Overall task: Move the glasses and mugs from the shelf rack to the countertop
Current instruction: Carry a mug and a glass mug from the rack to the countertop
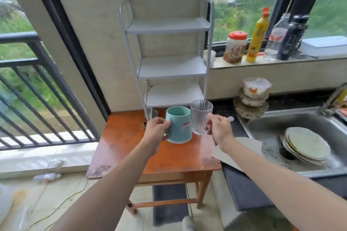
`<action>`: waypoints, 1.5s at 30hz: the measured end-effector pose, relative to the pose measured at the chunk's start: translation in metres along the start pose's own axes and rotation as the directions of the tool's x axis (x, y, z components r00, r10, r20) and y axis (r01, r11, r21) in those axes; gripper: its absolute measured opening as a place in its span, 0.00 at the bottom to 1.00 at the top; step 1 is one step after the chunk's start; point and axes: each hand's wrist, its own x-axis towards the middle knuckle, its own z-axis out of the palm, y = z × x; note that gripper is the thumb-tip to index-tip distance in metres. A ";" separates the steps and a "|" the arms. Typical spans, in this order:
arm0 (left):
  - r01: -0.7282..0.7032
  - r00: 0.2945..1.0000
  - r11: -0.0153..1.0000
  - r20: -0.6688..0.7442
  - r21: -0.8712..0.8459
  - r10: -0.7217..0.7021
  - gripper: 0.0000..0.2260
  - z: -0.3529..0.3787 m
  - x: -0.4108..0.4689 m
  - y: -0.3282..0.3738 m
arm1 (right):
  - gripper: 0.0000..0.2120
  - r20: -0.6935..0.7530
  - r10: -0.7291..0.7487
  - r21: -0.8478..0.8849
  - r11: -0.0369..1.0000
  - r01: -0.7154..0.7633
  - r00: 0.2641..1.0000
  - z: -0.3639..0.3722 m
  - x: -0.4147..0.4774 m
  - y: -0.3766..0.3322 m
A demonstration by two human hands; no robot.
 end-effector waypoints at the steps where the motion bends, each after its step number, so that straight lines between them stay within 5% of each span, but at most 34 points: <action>1: 0.007 1.000 1.000 0.023 0.001 -0.007 0.07 0.007 -0.015 0.000 | 0.19 -0.017 0.019 0.020 1.000 -0.019 1.000 -0.015 -0.015 -0.001; 11: 0.011 0.946 0.995 0.322 0.098 -0.043 0.07 0.133 -0.125 0.001 | 0.17 -0.300 0.114 0.051 0.993 -0.103 0.947 -0.200 -0.132 -0.008; 19: -0.024 0.786 0.987 0.613 0.158 -0.079 0.10 0.297 -0.237 -0.009 | 0.20 -0.550 0.101 0.046 0.995 -0.091 0.829 -0.375 -0.246 0.001; 28: -0.081 0.565 0.967 0.811 0.242 -0.155 0.07 0.496 -0.420 -0.029 | 0.21 -0.787 0.089 0.022 0.993 -0.117 0.610 -0.594 -0.399 0.009; 33: -0.156 0.417 0.955 0.893 0.252 -0.167 0.08 0.595 -0.503 -0.039 | 0.22 -0.896 0.119 0.081 0.991 -0.106 0.428 -0.687 -0.463 0.020; 45: -0.286 0.091 0.905 0.949 0.314 -0.301 0.08 0.830 -0.603 -0.081 | 0.19 -0.970 0.219 0.198 0.964 -0.178 0.108 -0.870 -0.507 0.069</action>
